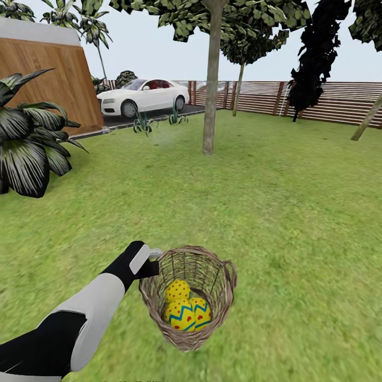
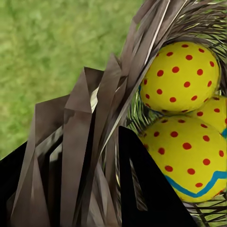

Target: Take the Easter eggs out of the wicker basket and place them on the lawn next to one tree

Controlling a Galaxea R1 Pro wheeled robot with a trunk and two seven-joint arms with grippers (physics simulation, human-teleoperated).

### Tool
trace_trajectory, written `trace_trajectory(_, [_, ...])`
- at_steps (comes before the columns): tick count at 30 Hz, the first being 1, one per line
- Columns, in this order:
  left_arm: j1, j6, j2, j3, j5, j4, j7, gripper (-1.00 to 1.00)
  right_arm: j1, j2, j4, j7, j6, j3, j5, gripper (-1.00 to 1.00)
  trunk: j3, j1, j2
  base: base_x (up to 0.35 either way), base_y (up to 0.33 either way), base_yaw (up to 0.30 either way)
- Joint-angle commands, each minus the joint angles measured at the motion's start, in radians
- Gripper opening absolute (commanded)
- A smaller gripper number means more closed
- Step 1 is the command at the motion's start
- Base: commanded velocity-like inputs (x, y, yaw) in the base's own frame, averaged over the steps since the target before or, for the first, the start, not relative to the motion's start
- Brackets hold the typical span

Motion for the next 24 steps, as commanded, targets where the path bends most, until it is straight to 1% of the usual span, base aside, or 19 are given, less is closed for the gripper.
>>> trace_trajectory(1, [-0.001, -0.003, 0.0, -0.005, 0.027, -0.001, 0.008, -1.0, -0.002, -0.001, 0.005, 0.003, -0.004, -0.008, 0.012, 1.0, -0.002, 0.001, -0.002, 0.0, 0.0, 0.074])
trace_trajectory(3, [-0.001, -0.003, 0.0, -0.005, 0.027, -0.001, 0.008, -1.0, -0.001, -0.002, 0.007, 0.004, -0.001, -0.007, 0.022, 1.0, -0.002, 0.001, -0.002, 0.0, 0.0, 0.017])
trace_trajectory(4, [-0.001, -0.003, 0.0, -0.004, 0.027, -0.001, 0.008, -1.0, 0.001, -0.002, 0.007, 0.004, 0.0, -0.007, 0.054, 1.0, -0.002, 0.001, -0.002, 0.0, 0.0, 0.003])
trace_trajectory(5, [-0.001, -0.003, 0.0, -0.005, 0.027, -0.001, 0.008, -1.0, 0.005, -0.002, 0.007, 0.003, -0.001, -0.007, 0.096, 1.0, -0.002, 0.001, -0.002, 0.0, 0.0, 0.001])
trace_trajectory(6, [-0.001, -0.004, 0.0, -0.004, 0.027, -0.001, 0.008, -1.0, 0.01, 0.0, 0.007, 0.003, -0.002, -0.007, 0.152, 1.0, -0.002, 0.001, -0.002, 0.0, 0.0, 0.0])
trace_trajectory(7, [-0.001, -0.003, 0.0, -0.005, 0.027, -0.001, 0.008, -1.0, 0.01, 0.001, 0.007, 0.003, -0.004, -0.007, 0.187, 1.0, -0.002, 0.001, -0.002, 0.0, 0.0, 0.0])
trace_trajectory(8, [-0.001, -0.003, 0.0, -0.005, 0.027, -0.001, 0.008, -1.0, 0.011, 0.004, 0.006, 0.003, -0.006, -0.007, 0.198, 1.0, -0.002, 0.001, -0.002, 0.0, 0.0, 0.0])
trace_trajectory(24, [-0.001, -0.005, 0.0, -0.004, 0.027, 0.001, 0.008, -1.0, 0.011, 0.005, 0.003, 0.005, -0.012, -0.007, 0.195, 1.0, 0.02, 0.001, -0.002, 0.0, 0.0, 0.0])
